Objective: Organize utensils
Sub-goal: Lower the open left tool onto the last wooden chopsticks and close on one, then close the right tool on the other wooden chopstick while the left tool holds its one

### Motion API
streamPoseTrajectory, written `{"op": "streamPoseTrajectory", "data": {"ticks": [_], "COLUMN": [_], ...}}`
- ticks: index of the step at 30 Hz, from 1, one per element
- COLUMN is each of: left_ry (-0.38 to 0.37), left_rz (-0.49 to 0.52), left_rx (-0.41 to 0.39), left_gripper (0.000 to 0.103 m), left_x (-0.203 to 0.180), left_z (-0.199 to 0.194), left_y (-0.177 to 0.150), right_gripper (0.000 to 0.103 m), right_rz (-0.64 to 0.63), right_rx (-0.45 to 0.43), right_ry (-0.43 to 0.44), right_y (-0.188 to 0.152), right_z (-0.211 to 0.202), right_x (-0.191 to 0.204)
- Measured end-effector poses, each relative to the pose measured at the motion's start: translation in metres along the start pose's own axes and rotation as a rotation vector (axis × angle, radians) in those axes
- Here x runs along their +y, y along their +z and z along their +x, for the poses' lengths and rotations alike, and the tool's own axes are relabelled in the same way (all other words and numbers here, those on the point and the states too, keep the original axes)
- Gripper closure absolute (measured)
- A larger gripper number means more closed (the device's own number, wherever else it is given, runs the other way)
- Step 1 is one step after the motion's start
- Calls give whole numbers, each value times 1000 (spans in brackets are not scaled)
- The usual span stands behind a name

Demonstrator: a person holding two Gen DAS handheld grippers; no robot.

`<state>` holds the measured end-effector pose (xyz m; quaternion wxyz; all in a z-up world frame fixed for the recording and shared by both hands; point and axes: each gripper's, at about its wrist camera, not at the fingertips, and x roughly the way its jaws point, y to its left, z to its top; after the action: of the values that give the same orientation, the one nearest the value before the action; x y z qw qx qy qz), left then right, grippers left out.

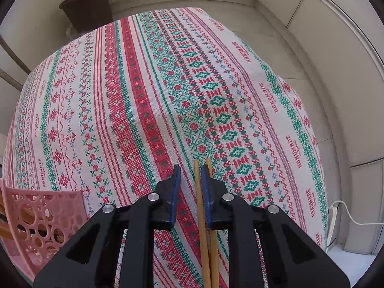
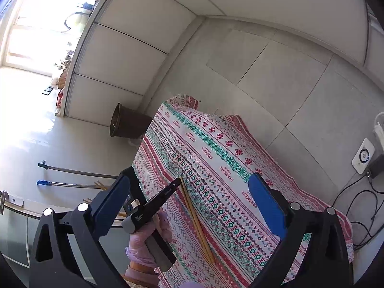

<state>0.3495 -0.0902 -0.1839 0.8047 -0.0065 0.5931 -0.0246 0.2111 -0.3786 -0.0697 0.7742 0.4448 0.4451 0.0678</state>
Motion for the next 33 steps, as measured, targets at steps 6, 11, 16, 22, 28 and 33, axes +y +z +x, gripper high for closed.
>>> {"op": "streamPoseTrajectory", "data": {"ticks": [6, 11, 16, 22, 28, 33], "left_ry": [59, 55, -3, -83, -131, -161], "left_rz": [81, 77, 95, 96, 91, 47], "left_rx": [7, -44, -56, -80, -140, -217], "left_gripper": [86, 98, 99, 99, 99, 99], "left_x": [-11, -17, -10, 20, 63, 93], "left_z": [8, 2, -16, -52, -115, -163], "left_y": [2, -17, -60, -125, -171, -201], "right_gripper": [7, 7, 7, 8, 41, 42], "right_rz": [-36, -34, -42, -208, -318, -466], "right_rx": [34, 49, 98, 128, 225, 214], "right_ry": [-24, -73, -113, -238, -299, -373], "right_y": [-4, -4, -8, -21, -46, -70], "right_z": [11, 26, 54, 116, 191, 233], "right_x": [7, 4, 7, 36, 61, 90]}}
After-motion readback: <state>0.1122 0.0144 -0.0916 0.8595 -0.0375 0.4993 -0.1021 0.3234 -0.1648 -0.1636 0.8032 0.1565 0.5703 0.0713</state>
